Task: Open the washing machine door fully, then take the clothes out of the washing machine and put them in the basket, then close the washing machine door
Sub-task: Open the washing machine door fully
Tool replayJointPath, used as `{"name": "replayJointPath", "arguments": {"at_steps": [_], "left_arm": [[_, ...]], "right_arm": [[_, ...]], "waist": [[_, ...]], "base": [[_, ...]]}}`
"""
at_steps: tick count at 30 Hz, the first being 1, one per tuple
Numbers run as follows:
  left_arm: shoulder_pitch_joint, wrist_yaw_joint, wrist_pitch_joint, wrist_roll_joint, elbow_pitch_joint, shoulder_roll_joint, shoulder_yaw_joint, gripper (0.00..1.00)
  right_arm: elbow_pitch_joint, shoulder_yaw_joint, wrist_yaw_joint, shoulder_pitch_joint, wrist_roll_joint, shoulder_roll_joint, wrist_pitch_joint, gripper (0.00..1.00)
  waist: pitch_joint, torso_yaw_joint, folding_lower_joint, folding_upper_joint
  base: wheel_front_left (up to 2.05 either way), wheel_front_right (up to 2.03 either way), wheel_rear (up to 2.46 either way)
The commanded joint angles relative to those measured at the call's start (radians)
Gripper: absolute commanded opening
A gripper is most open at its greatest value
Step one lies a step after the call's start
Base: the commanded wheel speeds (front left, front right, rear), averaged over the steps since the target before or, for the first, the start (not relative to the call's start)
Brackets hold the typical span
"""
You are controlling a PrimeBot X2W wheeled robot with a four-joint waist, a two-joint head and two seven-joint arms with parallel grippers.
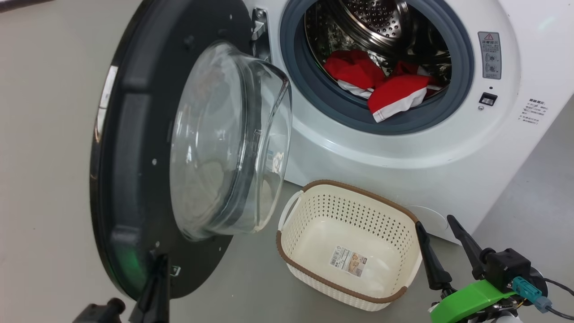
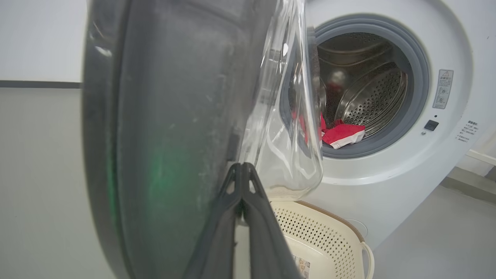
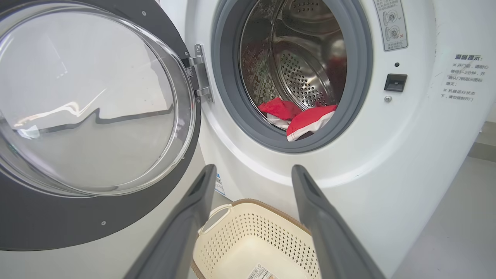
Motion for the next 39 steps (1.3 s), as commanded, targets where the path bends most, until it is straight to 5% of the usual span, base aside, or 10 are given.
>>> {"name": "replayJointPath", "arguments": {"at_steps": [1,39], "left_arm": [[-0.050,0.010,-0.005,-0.007,-0.011,0.031,0.053,0.00],[-0.379,-0.048,-0.005,0.059,0.361,0.163,0.379,0.00]], "right_arm": [[-0.028,0.024,0.006,-0.020,0.000,-0.002,-0.007,1.00],[-0.026,0.045,0.006,-0.083,-0.014,-0.027,-0.007,1.00]], "waist": [[0.002,-0.001,0.0000,-0.0001],[0.112,-0.059,0.0000,-0.0001]], "base": [[0.00,0.00,0.00],[0.00,0.00,0.00]]}}
